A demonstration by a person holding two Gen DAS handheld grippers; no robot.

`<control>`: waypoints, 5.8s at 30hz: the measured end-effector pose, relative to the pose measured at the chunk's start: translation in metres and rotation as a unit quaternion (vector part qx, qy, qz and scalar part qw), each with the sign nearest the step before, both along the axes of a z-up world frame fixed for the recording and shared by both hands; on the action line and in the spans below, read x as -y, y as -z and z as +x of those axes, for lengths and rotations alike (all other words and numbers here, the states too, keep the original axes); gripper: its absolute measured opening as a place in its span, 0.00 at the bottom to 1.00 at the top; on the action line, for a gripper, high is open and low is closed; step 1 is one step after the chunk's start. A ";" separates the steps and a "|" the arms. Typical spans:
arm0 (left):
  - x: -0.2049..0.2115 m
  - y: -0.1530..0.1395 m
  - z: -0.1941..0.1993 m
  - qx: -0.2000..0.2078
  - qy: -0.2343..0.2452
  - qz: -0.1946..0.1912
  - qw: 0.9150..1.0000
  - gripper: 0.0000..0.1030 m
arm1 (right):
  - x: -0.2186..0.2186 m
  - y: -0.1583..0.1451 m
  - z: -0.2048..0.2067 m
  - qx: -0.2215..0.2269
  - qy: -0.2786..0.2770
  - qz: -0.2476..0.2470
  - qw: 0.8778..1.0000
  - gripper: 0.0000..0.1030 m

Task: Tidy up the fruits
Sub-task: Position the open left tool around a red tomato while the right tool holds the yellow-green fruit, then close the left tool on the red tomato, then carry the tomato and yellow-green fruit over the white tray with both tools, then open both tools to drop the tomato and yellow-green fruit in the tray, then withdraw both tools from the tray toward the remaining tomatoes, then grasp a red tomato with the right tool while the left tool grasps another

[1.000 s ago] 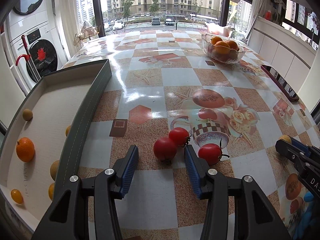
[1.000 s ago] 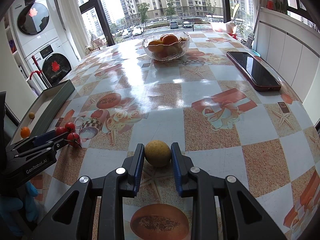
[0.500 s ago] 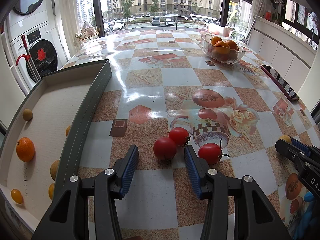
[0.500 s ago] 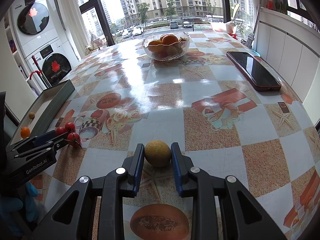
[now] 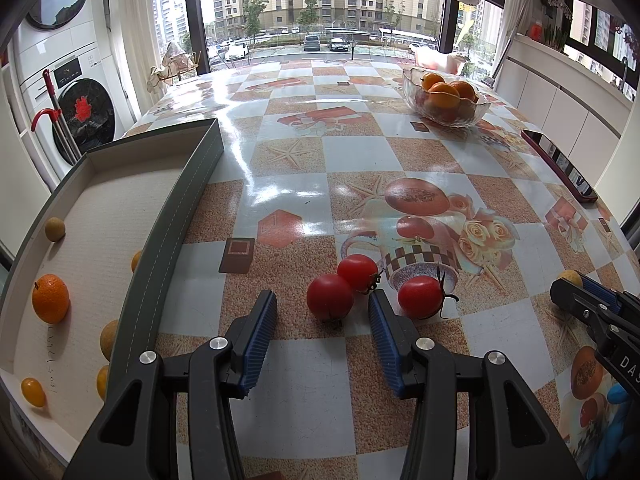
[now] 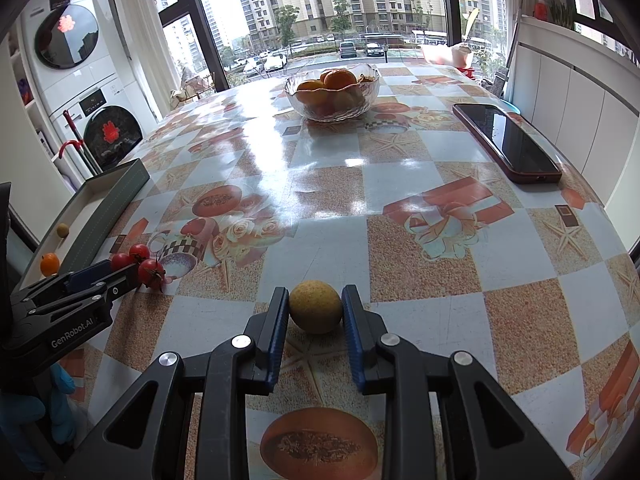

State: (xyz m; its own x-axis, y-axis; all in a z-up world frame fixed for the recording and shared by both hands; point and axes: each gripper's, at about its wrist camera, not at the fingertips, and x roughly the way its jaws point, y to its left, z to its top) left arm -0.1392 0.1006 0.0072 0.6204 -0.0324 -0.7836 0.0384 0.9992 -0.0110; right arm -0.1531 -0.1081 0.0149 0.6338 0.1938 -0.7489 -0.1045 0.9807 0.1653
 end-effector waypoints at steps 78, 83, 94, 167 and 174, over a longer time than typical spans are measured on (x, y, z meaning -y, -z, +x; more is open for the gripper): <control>-0.048 -0.050 -0.016 0.016 0.052 -0.109 0.993 0.23 | -0.022 -0.026 -0.004 -0.032 -0.027 0.020 0.999 0.28; -0.084 -0.071 -0.026 0.042 0.028 -0.109 0.993 0.23 | -0.056 -0.043 0.003 -0.026 -0.058 0.030 0.998 0.28; -0.184 -0.068 -0.038 0.052 -0.053 -0.052 0.996 0.23 | -0.173 -0.057 0.030 -0.038 -0.159 0.046 0.985 0.29; -0.050 -0.058 -0.051 -0.025 0.015 0.033 0.999 0.99 | -0.128 -0.006 0.037 -0.039 -0.151 -0.069 0.985 0.24; -0.003 -0.039 -0.006 -0.037 0.025 0.029 0.999 0.99 | -0.060 -0.016 0.025 -0.019 -0.062 -0.045 0.997 0.24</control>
